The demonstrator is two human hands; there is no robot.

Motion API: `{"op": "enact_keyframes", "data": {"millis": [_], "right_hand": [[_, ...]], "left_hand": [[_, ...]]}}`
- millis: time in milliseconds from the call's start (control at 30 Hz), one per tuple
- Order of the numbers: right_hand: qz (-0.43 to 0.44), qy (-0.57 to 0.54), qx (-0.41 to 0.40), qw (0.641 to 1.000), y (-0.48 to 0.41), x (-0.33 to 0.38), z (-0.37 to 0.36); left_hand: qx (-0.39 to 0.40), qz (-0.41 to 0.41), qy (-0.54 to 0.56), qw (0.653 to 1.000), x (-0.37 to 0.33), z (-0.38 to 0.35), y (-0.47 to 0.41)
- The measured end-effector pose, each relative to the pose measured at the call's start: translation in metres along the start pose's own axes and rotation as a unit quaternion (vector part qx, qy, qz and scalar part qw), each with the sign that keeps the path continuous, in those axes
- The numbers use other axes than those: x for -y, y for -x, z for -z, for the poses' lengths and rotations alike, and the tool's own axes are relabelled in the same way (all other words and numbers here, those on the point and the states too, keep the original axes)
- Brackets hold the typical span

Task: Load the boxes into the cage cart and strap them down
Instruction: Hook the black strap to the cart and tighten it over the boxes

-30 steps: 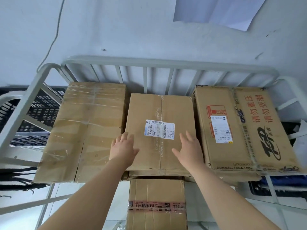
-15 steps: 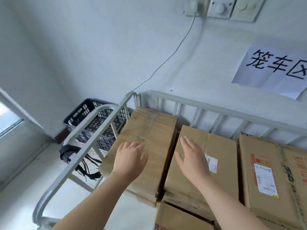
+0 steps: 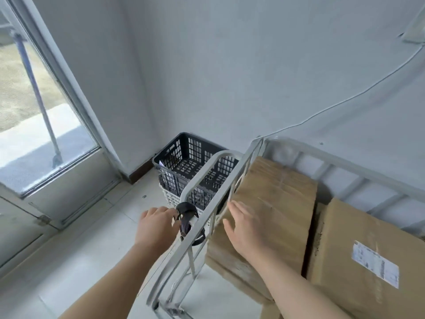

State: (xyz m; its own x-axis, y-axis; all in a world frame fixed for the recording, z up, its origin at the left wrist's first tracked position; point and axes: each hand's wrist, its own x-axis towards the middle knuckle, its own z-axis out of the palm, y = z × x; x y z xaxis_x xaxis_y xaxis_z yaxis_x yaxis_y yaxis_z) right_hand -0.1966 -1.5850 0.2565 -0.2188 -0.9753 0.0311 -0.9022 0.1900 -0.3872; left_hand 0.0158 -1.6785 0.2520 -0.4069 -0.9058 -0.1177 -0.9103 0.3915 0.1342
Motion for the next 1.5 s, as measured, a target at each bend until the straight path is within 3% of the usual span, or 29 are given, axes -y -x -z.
{"op": "enact_keyframes", "data": {"millis": [300, 533, 867, 1067, 1167, 1333, 1500], "right_hand": [[0.024, 0.030, 0.088, 0.995, -0.062, 0.029, -0.067], [0.033, -0.020, 0.077, 0.996, -0.074, 0.019, -0.085], [0.044, -0.084, 0.093, 0.991, -0.081, 0.020, -0.077], [0.024, -0.241, 0.114, 0.964, -0.090, 0.044, -0.043], [0.010, -0.241, 0.066, 0.968, -0.090, 0.047, -0.025], [-0.028, -0.213, 0.028, 0.976, -0.081, 0.021, 0.020], [-0.024, -0.208, 0.001, 0.978, -0.047, 0.000, 0.075]], "left_hand": [[0.087, -0.001, 0.024, 0.996, 0.030, -0.040, -0.055], [0.137, 0.029, 0.105, 0.985, 0.030, -0.061, -0.079], [0.037, -0.099, 0.195, 0.975, 0.030, 0.007, -0.080], [0.001, -0.175, 0.278, 0.944, 0.015, 0.074, -0.069], [-0.018, -0.210, 0.256, 0.943, 0.014, 0.100, -0.059], [-0.006, -0.195, 0.170, 0.966, 0.030, 0.113, -0.051], [-0.010, -0.197, 0.186, 0.963, 0.008, 0.101, -0.047]]}}
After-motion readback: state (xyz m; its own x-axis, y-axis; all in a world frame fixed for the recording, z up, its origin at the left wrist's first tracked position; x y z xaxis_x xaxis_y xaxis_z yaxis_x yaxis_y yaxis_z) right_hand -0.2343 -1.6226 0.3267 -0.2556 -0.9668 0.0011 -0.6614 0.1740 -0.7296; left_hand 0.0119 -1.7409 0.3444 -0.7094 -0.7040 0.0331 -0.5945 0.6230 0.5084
